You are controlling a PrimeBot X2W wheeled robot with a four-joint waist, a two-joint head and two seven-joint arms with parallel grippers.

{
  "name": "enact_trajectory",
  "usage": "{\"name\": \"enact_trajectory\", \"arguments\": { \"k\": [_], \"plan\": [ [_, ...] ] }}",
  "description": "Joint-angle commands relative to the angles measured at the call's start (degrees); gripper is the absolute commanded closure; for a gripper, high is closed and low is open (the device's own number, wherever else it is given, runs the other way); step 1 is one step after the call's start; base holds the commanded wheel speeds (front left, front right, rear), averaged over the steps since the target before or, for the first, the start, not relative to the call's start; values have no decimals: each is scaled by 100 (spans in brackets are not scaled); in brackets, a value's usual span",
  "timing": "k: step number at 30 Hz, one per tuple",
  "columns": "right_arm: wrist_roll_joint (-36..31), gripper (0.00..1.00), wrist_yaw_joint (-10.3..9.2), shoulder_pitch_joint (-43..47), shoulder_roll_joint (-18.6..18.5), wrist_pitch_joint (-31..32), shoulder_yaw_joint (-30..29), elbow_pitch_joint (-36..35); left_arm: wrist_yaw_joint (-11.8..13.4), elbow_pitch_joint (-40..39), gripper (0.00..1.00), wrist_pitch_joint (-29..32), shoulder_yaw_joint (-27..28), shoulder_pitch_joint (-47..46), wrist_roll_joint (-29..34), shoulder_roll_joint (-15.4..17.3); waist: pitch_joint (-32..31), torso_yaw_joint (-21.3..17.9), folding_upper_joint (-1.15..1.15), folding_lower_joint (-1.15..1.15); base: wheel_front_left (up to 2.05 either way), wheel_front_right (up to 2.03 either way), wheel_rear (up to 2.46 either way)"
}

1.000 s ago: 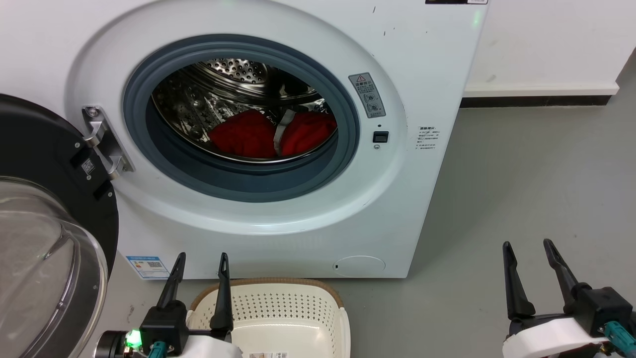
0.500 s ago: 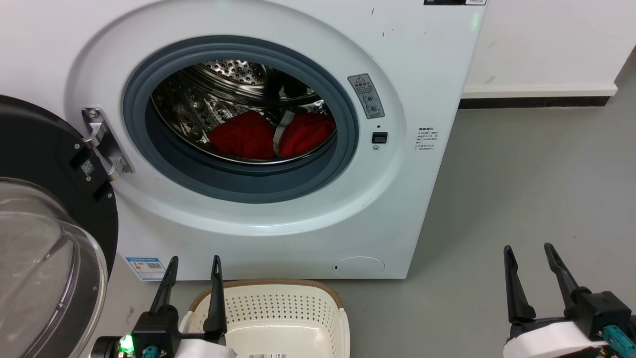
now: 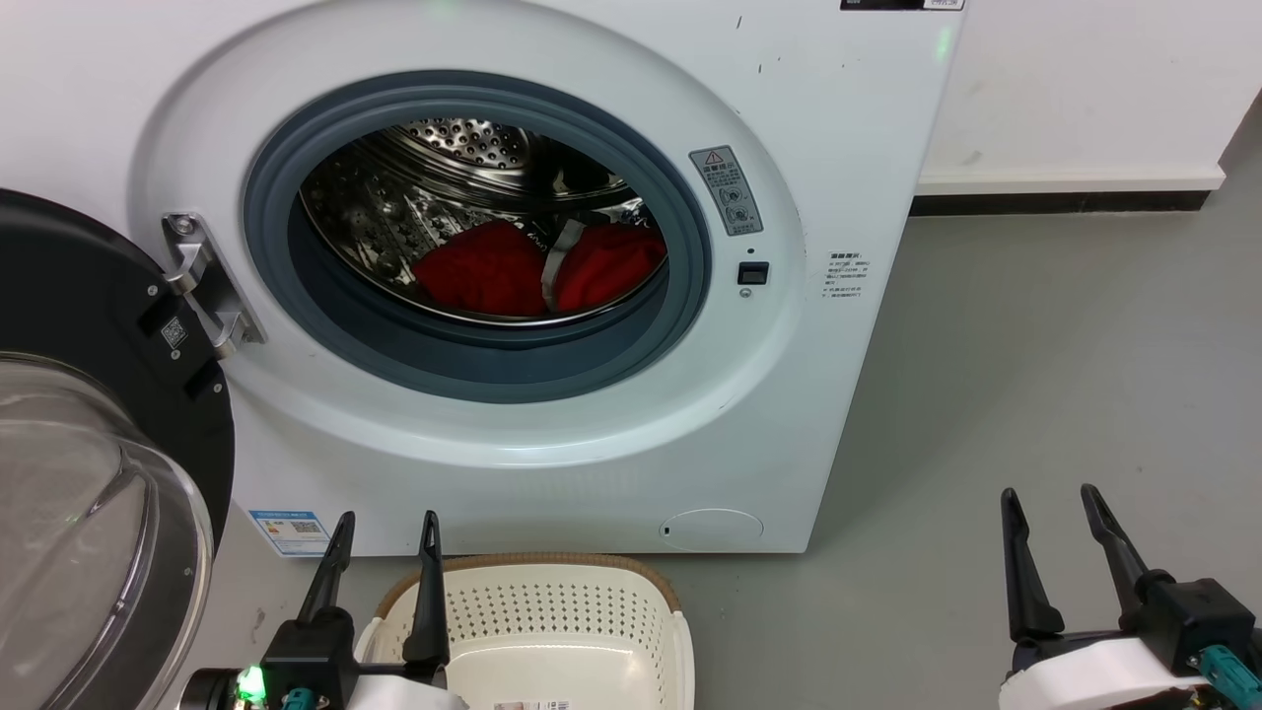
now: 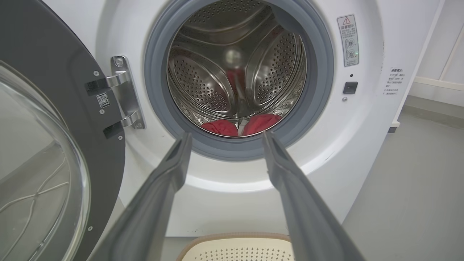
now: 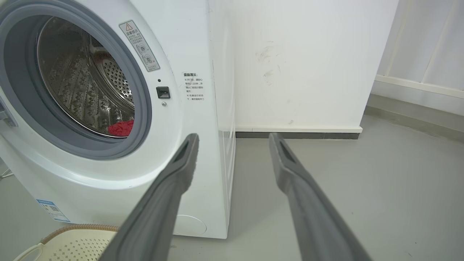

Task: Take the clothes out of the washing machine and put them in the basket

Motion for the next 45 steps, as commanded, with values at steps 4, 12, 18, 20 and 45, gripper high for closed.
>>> {"name": "enact_trajectory", "arguments": {
  "k": [4,12,18,20,45],
  "plan": [
    [-50,0,-2,-51,-21,-12,28,-39,-30,3,0,-16,58,57,39,-17,24,-43,0,0,0,0,0],
    [-102,0,-3,-213,-19,-12,49,-126,-168,111,0,-16,-46,-97,250,101,444,-407,0,0,0,0,0],
    [25,0,-3,-560,-17,-12,-63,-314,-360,219,0,-15,116,-857,210,386,1548,-743,0,0,0,0,0],
    [93,0,-3,-682,-17,-11,-129,-360,-480,345,0,-16,198,-1275,195,590,1943,-843,0,0,0,0,0],
    [1002,0,-3,-1584,-11,-12,724,-823,-920,3955,0,2861,-1445,-8802,-25,3245,4698,-1903,0,0,0,0,0]
  ]
}}
